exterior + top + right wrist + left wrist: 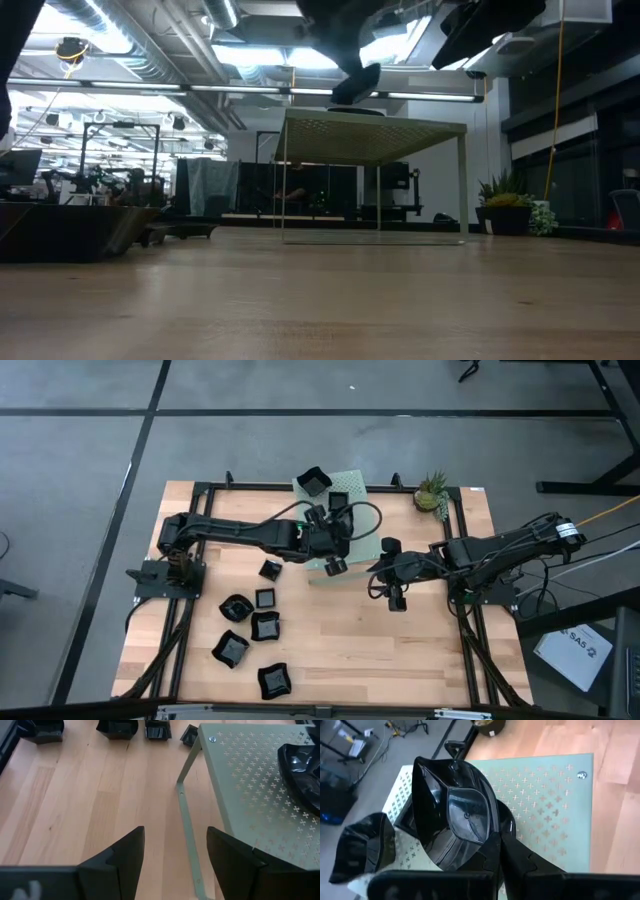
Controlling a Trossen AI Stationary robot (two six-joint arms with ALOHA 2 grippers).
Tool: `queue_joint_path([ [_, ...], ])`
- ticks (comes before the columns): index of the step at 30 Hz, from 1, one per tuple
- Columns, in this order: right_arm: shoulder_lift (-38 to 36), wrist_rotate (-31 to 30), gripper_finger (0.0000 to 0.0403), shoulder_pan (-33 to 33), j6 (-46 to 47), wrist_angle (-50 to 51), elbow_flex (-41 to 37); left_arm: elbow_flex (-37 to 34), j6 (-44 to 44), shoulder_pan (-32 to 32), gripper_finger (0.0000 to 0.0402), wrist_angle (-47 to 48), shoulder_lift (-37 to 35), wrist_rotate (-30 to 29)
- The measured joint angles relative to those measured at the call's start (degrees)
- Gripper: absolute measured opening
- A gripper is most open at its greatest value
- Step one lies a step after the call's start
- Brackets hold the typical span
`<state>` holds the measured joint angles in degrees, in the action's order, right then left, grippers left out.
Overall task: Pick & Place Mini shaped plates
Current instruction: Stack the black leaf shaped plate on top of the black leaf shape plates on the shelf
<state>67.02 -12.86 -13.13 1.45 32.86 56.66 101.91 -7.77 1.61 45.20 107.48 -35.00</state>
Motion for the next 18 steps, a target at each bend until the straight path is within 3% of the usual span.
queue_joint_path([
  [18,0.0,0.0,0.0212,0.0,-0.2,0.0,0.0,0.0,-3.6,-1.5,0.0003,1.4,2.2,4.9],
])
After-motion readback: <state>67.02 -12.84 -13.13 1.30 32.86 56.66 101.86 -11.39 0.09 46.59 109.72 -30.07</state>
